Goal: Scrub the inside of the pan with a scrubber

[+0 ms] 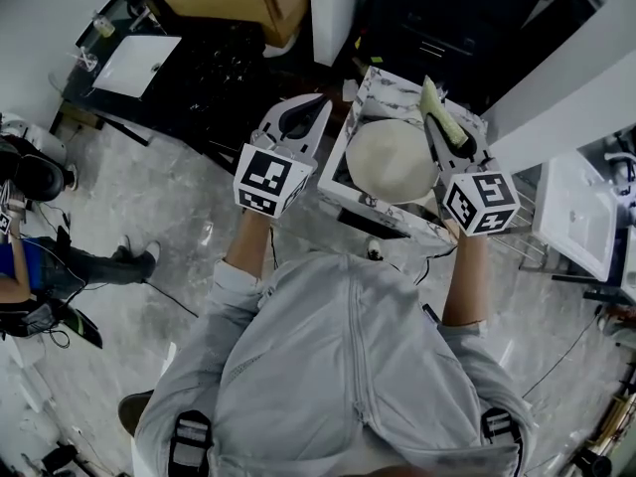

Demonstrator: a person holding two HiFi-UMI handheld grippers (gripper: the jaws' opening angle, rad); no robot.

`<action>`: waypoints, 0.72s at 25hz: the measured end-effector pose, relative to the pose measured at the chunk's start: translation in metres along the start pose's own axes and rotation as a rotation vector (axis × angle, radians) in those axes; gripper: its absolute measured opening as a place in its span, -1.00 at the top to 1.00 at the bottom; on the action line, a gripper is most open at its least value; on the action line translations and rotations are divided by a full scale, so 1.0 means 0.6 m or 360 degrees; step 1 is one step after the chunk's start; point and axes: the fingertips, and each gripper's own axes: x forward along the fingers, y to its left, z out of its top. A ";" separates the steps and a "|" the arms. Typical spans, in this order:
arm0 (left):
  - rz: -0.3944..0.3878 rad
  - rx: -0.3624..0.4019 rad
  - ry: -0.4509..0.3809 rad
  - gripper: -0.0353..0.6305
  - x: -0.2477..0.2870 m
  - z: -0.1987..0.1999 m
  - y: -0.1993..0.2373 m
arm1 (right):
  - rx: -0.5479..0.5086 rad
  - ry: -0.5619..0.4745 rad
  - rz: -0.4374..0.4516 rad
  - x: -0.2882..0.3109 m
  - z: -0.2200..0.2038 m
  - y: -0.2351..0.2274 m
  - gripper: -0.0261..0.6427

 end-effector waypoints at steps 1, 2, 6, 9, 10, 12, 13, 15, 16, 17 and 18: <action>-0.0003 0.0009 -0.0017 0.82 -0.001 0.009 -0.001 | -0.0005 -0.0010 -0.0008 -0.003 0.003 -0.001 0.67; -0.0005 0.0020 -0.0031 0.82 -0.002 0.017 -0.001 | -0.0016 -0.0018 -0.0018 -0.005 0.007 -0.003 0.67; -0.0022 0.0035 -0.0080 0.82 -0.006 0.045 -0.002 | -0.0066 -0.0040 -0.0038 -0.014 0.018 -0.002 0.67; -0.0024 0.0073 -0.0105 0.82 -0.010 0.064 -0.005 | -0.0083 -0.0051 -0.0047 -0.022 0.027 -0.002 0.67; -0.0021 0.0091 -0.0107 0.82 -0.010 0.068 -0.005 | -0.0089 -0.0054 -0.0048 -0.024 0.030 -0.001 0.67; -0.0015 0.0116 -0.0109 0.82 -0.010 0.072 -0.005 | -0.0111 -0.0056 -0.0050 -0.027 0.034 0.001 0.67; -0.0014 0.0120 -0.0112 0.82 -0.009 0.072 -0.004 | -0.0124 -0.0054 -0.0052 -0.027 0.035 0.002 0.67; -0.0017 0.0113 -0.0121 0.82 -0.009 0.074 -0.004 | -0.0139 -0.0051 -0.0053 -0.027 0.037 0.003 0.67; -0.0018 0.0109 -0.0126 0.82 -0.009 0.076 -0.004 | -0.0142 -0.0048 -0.0053 -0.027 0.037 0.002 0.67; -0.0020 0.0108 -0.0130 0.82 -0.009 0.077 -0.004 | -0.0148 -0.0042 -0.0052 -0.026 0.037 0.002 0.67; -0.0020 0.0110 -0.0132 0.82 -0.008 0.079 -0.005 | -0.0161 -0.0031 -0.0050 -0.025 0.035 0.002 0.67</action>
